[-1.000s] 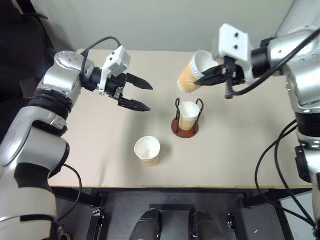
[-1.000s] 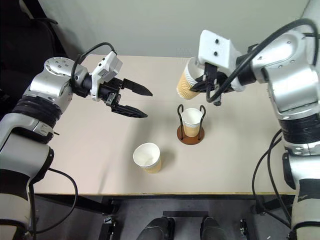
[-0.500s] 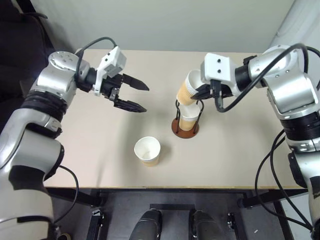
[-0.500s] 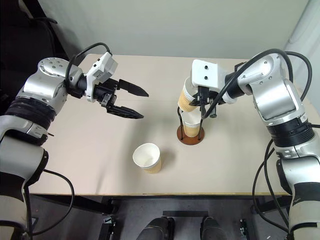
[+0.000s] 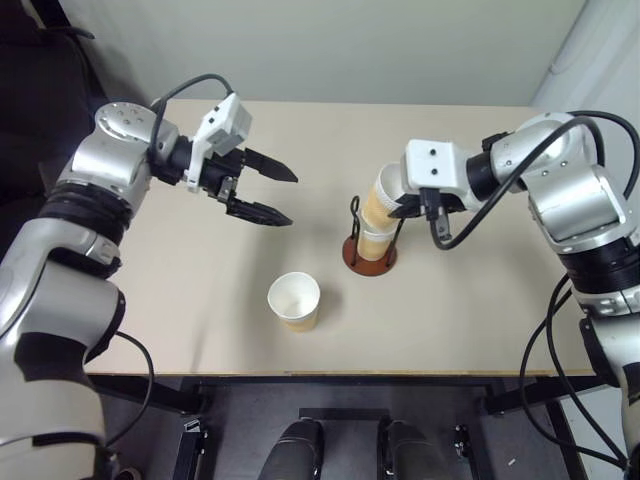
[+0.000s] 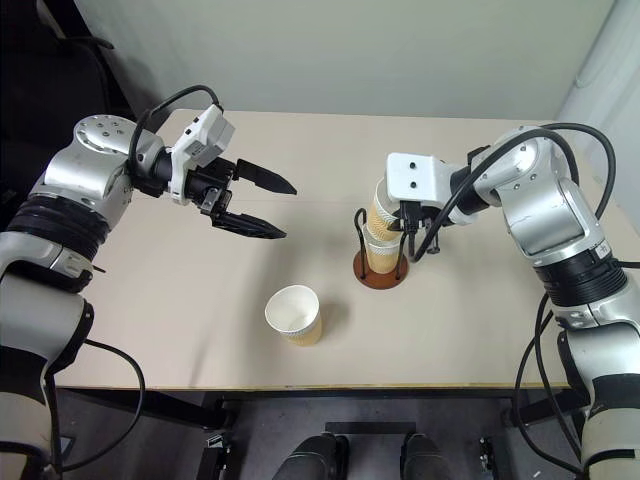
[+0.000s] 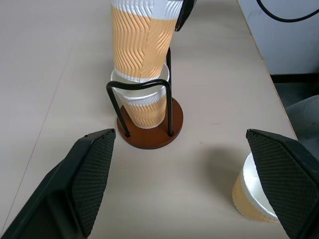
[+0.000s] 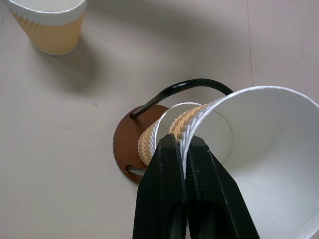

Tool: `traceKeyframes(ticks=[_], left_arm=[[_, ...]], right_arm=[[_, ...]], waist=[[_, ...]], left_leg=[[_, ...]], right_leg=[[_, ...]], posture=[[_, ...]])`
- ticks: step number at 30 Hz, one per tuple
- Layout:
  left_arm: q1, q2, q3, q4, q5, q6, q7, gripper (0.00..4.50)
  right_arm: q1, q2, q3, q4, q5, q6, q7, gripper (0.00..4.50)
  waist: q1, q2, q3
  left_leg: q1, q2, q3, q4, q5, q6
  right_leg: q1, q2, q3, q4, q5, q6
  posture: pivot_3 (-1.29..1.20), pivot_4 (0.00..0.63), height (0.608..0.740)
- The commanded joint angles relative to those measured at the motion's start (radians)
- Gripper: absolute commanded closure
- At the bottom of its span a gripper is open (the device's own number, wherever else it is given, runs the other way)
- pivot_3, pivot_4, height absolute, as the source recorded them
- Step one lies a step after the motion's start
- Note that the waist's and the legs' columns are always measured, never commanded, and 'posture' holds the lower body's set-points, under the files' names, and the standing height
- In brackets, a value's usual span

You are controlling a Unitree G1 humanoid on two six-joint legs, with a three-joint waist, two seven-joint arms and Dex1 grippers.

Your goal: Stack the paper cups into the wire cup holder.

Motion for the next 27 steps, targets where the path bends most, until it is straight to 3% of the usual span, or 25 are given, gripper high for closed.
traceKeyframes(ticks=[1, 15, 18, 26, 27], left_arm=[[-0.010, 0.014, 0.035, -0.019, -0.012, 0.004, -0.028, 0.00], [-0.004, 0.012, 0.040, -0.019, -0.010, 0.006, -0.028, 0.00], [-0.004, 0.009, 0.041, -0.017, -0.010, 0.005, -0.028, 0.00], [-0.004, 0.008, 0.037, -0.031, -0.023, 0.016, -0.028, 0.00], [-0.003, 0.010, 0.035, -0.038, -0.028, 0.019, -0.028, 0.00]], right_arm=[[-0.002, -0.013, -0.006, -0.024, -0.012, -0.022, 0.012, 4.48], [0.005, -0.011, 0.022, -0.003, -0.090, -0.108, 0.035, 4.48], [0.007, -0.003, 0.020, -0.014, -0.090, -0.101, 0.041, 3.86], [-0.025, 0.066, -0.069, -0.083, 0.045, 0.119, 0.039, 1.03], [-0.037, 0.076, -0.092, -0.093, 0.076, 0.169, 0.033, 1.03]], waist=[[-0.001, 0.000, 0.000], [0.000, 0.000, 0.000], [0.000, 0.000, 0.000], [-0.002, 0.000, 0.000], [-0.002, 0.000, 0.000]], left_leg=[[0.000, 0.000, 0.001, 0.000, 0.000, 0.000], [0.000, 0.000, 0.000, 0.000, 0.000, 0.000], [0.000, 0.000, 0.000, 0.000, 0.000, 0.000], [0.000, 0.000, 0.001, 0.000, 0.001, 0.000], [0.000, 0.000, 0.001, 0.000, 0.001, 0.000]], right_leg=[[0.000, 0.001, 0.000, 0.000, 0.000, 0.000], [0.000, 0.000, 0.000, 0.000, 0.001, 0.000], [0.000, 0.000, 0.000, 0.000, 0.001, 0.000], [0.000, 0.000, 0.000, 0.000, 0.001, 0.000], [0.000, 0.001, 0.000, 0.000, 0.001, 0.000]], posture=[[0.00, 0.150, 0.740], [0.00, 0.150, 0.740], [0.00, 0.150, 0.740], [0.00, 0.150, 0.740], [0.00, 0.150, 0.740]])
